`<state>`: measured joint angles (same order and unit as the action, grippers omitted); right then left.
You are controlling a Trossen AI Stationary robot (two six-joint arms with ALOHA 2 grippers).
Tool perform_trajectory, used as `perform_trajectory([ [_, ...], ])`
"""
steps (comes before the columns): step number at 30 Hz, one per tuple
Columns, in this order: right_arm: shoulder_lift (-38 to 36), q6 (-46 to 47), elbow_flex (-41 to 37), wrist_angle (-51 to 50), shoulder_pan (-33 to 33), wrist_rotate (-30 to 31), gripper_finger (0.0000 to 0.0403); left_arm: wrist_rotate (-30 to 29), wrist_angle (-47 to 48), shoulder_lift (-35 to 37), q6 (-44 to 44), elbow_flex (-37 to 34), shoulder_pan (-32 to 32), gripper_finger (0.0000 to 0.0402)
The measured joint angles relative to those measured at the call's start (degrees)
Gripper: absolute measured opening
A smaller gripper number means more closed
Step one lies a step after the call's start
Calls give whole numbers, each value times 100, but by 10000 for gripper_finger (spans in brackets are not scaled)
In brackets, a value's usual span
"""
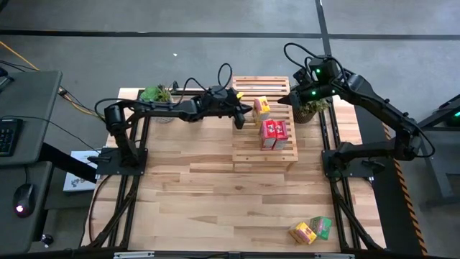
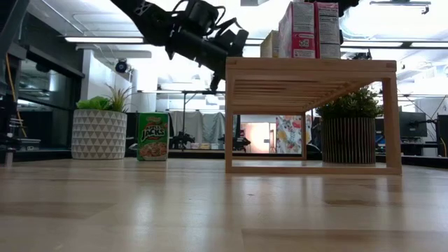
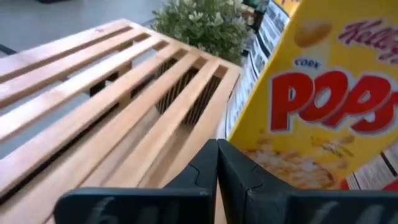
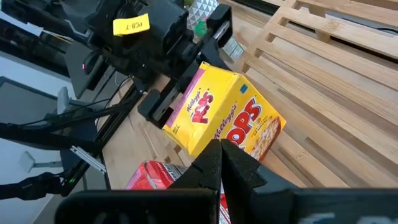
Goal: Stack cereal on shelf
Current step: Put the top yellow cereal box on the shelf
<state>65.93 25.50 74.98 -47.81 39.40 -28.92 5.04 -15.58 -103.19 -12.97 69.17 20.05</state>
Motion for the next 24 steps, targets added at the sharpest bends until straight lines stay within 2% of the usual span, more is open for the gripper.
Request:
perform_trajectory([
  [4, 0, 0, 0, 0, 0, 2, 0, 309, -84, -204, -91, 41, -37, 0],
  [12, 2, 12, 0, 0, -2, 4, 0, 176, -70, -293, -85, 70, -26, 0],
  [16, 2, 8, 0, -3, -2, 16, 0, 185, 264, -193, -37, 70, 38, 0],
  [24, 10, -144, -2, -267, -2, 799, 0, 258, 366, 82, 245, 70, 181, 0],
])
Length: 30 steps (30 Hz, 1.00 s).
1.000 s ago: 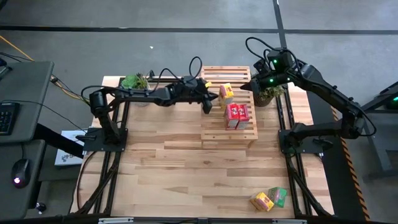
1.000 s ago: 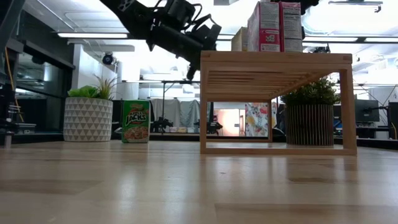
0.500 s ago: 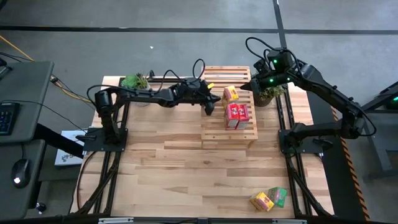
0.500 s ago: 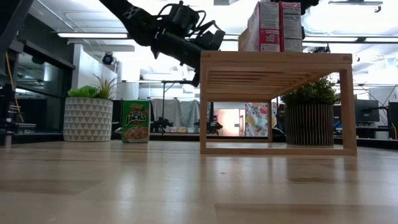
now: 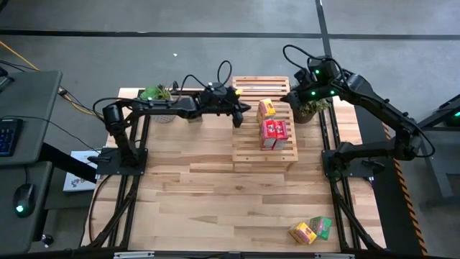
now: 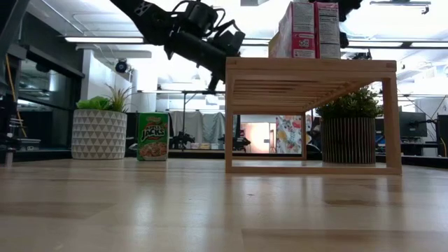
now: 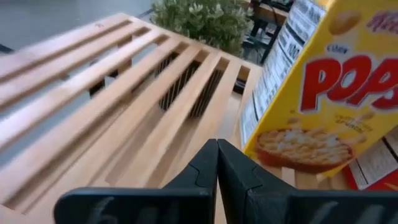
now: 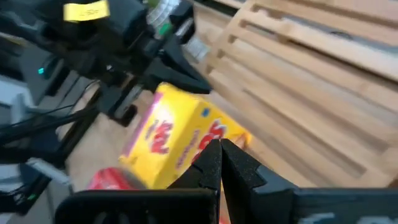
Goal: Stack cereal on shelf
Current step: Put the top yellow cereal box on the shelf
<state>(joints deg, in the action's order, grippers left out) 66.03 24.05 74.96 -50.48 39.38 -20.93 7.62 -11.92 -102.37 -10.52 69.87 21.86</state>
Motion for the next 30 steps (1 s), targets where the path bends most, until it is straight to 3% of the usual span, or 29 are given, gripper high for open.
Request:
perform_trajectory([
  [11, 687, 312, 0, 1175, 141, -80, 0, 29, -216, 3, 72, 0, 64, 0],
  [17, 1159, 409, 0, 1677, 531, -1017, 0, 103, -213, 13, 2, 0, 26, 0],
  [30, 1594, -511, -2, 1508, 1045, -2550, 0, 1789, -208, 20, -588, 0, -84, 0],
])
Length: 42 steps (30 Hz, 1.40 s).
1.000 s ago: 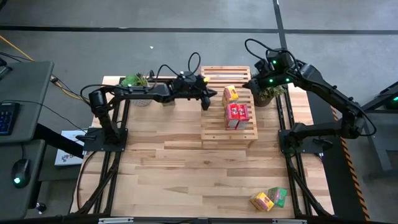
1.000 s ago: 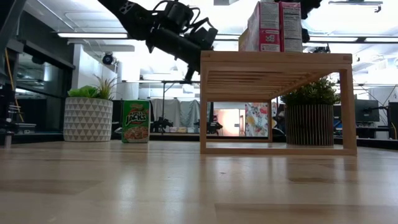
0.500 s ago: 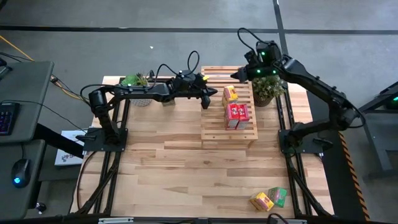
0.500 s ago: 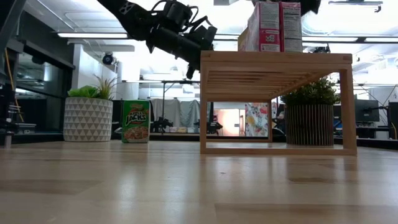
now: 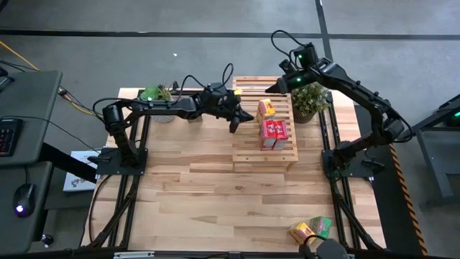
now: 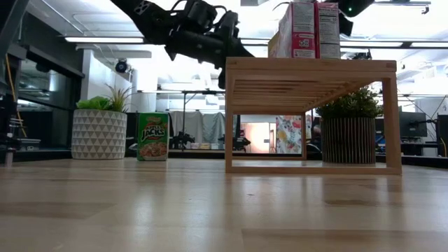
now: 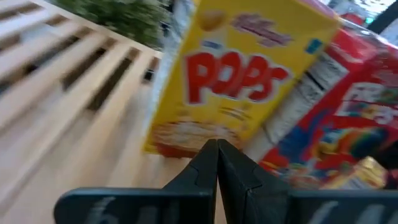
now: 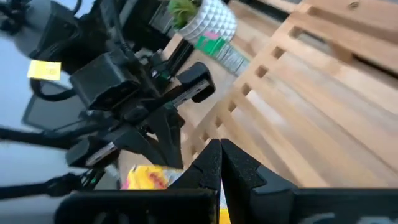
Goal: Stack cereal on shelf
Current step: Put the top yellow cereal box on the shelf, then put the top green cereal box on the shelf
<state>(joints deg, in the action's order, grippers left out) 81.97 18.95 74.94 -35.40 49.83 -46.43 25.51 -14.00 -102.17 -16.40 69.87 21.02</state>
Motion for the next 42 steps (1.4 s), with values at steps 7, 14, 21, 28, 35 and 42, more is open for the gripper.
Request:
perform_trajectory([
  [7, 0, -437, 0, -410, -7, -483, 0, -260, 9, -20, 213, 0, -341, 0],
  [14, 0, -464, 0, -467, -112, -421, 0, -912, 18, -20, 308, 0, -426, 0],
  [21, 0, -551, 0, -768, -110, -414, 0, -1280, 15, -20, 341, 0, -277, 0],
  [28, 0, -554, 0, -862, -110, -412, 0, -1418, 17, -20, 319, -2, -125, 0],
  [35, -10, -554, 0, -858, 90, -396, 0, -1384, 278, 227, 388, -9, 158, 0],
  [42, -187, -600, 0, -854, 396, -311, 0, -1401, 1104, 1069, 1104, -9, 667, 0],
])
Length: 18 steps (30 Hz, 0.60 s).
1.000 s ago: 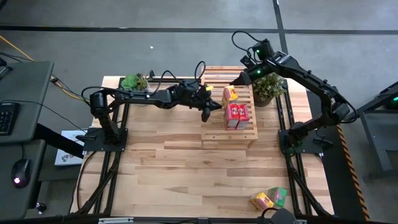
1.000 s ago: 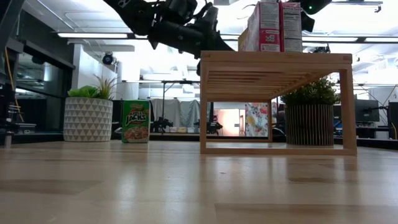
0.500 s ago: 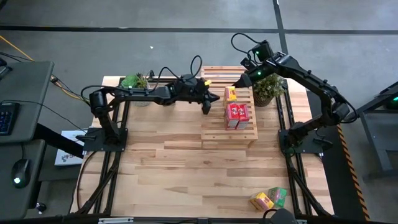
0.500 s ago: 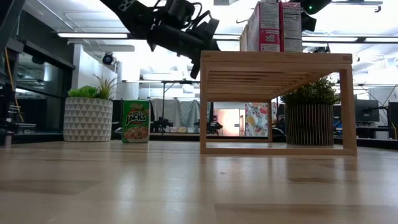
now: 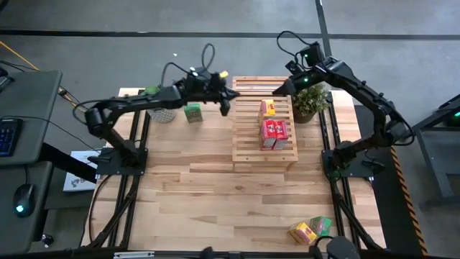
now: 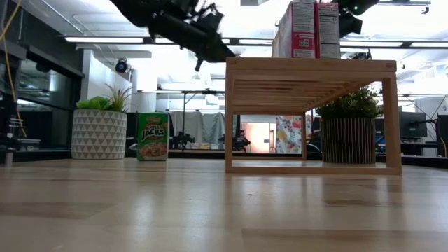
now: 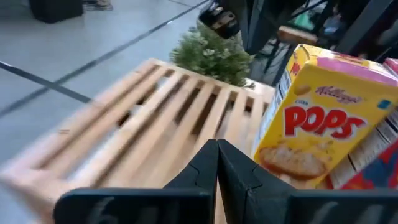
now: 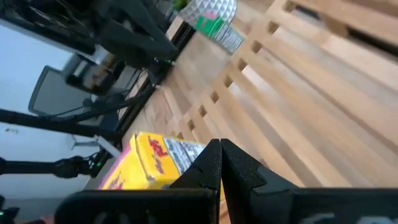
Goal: Stack cereal on shelf
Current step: Put the top green cereal box on the shelf
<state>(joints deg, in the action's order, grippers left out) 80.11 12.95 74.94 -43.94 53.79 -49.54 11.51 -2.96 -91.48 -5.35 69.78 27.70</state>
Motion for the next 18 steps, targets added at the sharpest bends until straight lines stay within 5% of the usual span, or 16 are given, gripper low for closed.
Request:
perform_trajectory([
  [9, -241, 31, 0, -3, 23, 427, 0, -46, 1607, 984, 833, 2, 590, 28],
  [18, -617, -126, 1, -310, 23, 1059, 0, -42, 2178, 1204, 1258, 2, 869, 93],
])
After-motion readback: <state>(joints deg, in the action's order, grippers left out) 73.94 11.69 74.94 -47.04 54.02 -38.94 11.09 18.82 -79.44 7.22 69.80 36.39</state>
